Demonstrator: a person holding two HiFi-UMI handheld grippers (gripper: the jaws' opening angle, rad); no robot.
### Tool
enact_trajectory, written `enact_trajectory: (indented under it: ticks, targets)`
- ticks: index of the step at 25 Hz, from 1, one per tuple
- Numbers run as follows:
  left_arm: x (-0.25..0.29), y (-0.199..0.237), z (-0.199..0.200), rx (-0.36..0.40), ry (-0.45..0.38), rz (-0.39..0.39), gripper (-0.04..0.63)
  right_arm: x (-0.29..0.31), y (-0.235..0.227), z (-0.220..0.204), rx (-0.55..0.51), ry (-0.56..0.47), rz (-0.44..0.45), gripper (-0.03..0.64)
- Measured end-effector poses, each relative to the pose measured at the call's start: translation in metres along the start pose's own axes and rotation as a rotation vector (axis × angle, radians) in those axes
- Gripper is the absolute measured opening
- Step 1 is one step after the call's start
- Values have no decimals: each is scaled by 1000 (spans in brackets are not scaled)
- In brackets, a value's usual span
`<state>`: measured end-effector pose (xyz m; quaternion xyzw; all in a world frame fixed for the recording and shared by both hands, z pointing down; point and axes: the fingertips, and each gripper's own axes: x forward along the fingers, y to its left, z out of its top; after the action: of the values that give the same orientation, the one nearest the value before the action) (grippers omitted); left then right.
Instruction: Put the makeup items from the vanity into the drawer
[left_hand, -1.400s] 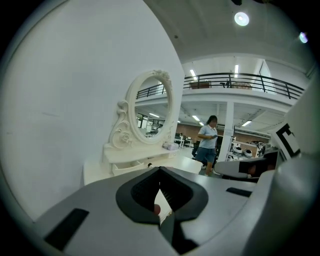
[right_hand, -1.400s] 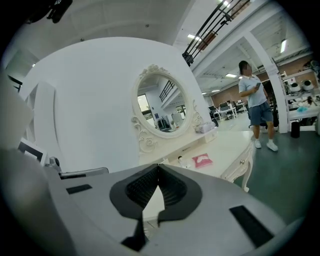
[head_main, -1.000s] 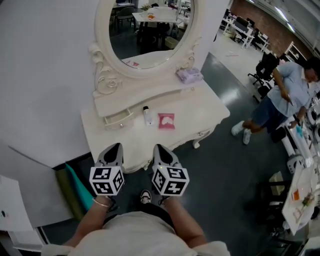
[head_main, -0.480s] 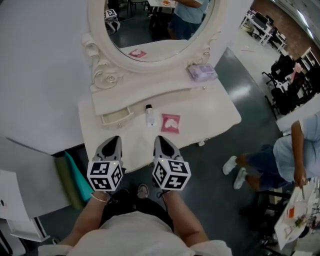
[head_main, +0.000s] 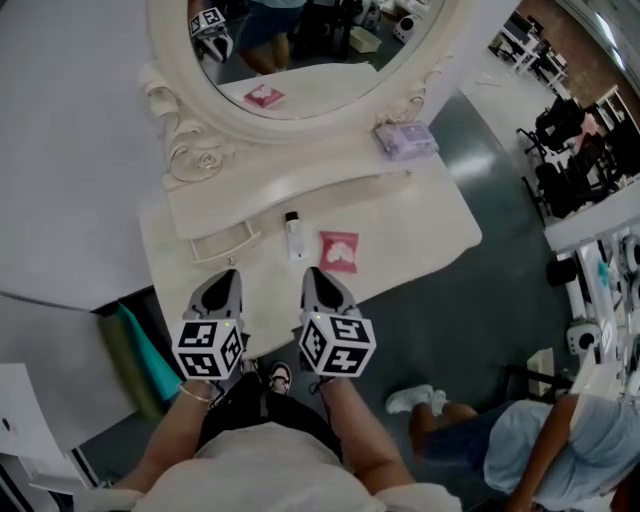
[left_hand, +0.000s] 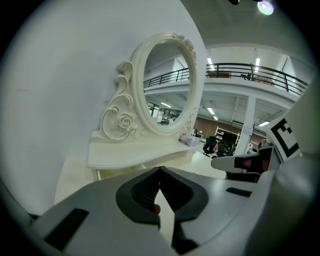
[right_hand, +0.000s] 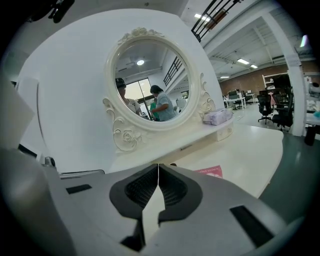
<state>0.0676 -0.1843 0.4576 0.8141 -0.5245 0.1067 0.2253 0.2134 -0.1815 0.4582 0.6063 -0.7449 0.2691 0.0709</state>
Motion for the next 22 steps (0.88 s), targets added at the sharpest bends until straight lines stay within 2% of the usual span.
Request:
enact_trajectory:
  ticks: [8,11,22]
  targets:
    - [14,34,-19,-26,56,44,5,56,-7,-12,13,69,33,25]
    - [12,44,-27,-39,76,63,5,71,-11,-17,2,92,33,83]
    - [9,71,-54,-61,108,119,5,120,-33,-36,-61,177,2,134]
